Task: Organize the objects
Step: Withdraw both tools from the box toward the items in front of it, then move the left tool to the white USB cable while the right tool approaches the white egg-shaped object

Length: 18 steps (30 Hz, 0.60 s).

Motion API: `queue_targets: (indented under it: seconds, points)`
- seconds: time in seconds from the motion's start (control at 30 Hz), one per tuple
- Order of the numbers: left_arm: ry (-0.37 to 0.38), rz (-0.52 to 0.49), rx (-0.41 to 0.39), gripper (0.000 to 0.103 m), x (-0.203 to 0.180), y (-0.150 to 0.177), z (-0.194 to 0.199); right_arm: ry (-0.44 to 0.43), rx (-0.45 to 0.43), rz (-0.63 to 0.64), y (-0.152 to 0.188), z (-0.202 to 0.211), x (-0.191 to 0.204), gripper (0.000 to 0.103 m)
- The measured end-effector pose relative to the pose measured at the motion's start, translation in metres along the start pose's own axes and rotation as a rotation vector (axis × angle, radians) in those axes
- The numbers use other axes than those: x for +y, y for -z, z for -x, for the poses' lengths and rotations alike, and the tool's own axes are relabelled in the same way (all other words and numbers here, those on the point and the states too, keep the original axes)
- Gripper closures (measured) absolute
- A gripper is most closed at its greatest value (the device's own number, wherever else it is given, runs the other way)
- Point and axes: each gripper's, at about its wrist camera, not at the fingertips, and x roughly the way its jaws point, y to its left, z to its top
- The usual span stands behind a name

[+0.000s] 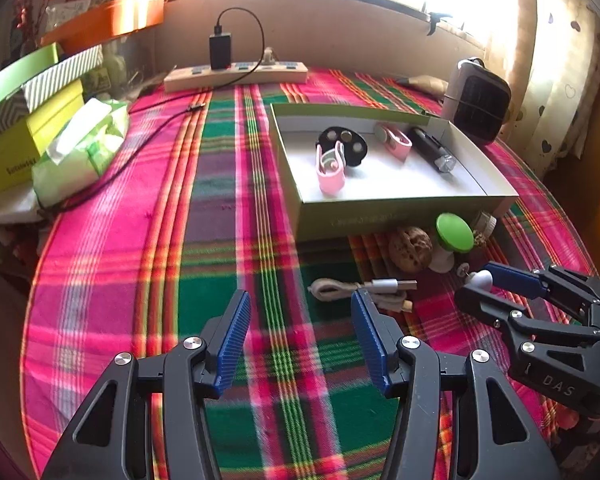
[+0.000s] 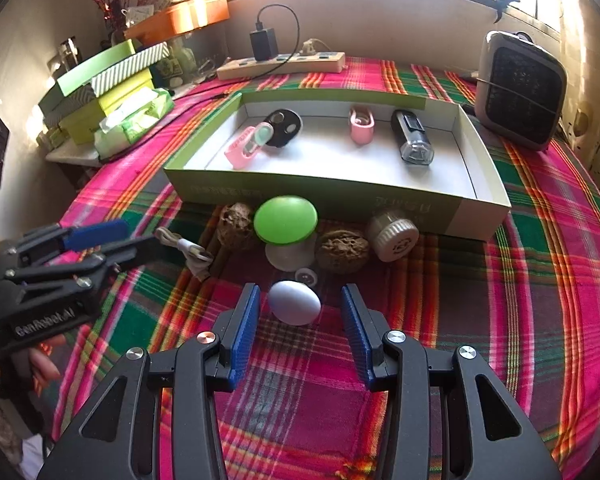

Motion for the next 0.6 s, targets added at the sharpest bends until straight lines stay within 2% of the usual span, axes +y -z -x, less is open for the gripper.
queue_targets:
  seconds: [0.23, 0.27, 0.33, 0.6]
  points:
    - [0.055, -0.041, -0.008, 0.052, 0.001, -0.012, -0.006, 0.021, -0.007, -0.001, 0.000, 0.001, -0.003, 0.061]
    - [0.053, -0.053, -0.013, 0.052, 0.000, -0.014, -0.007, 0.022, -0.008, 0.001, 0.001, 0.001, -0.003, 0.064]
    - [0.059, -0.064, -0.012, 0.052, -0.001, -0.017, -0.010, 0.018, -0.009, 0.006, 0.000, 0.002, -0.002, 0.077]
    - [0.023, -0.061, 0.013, 0.052, 0.007, -0.019, -0.019, 0.027, -0.015, 0.014, 0.001, 0.004, 0.000, 0.077]
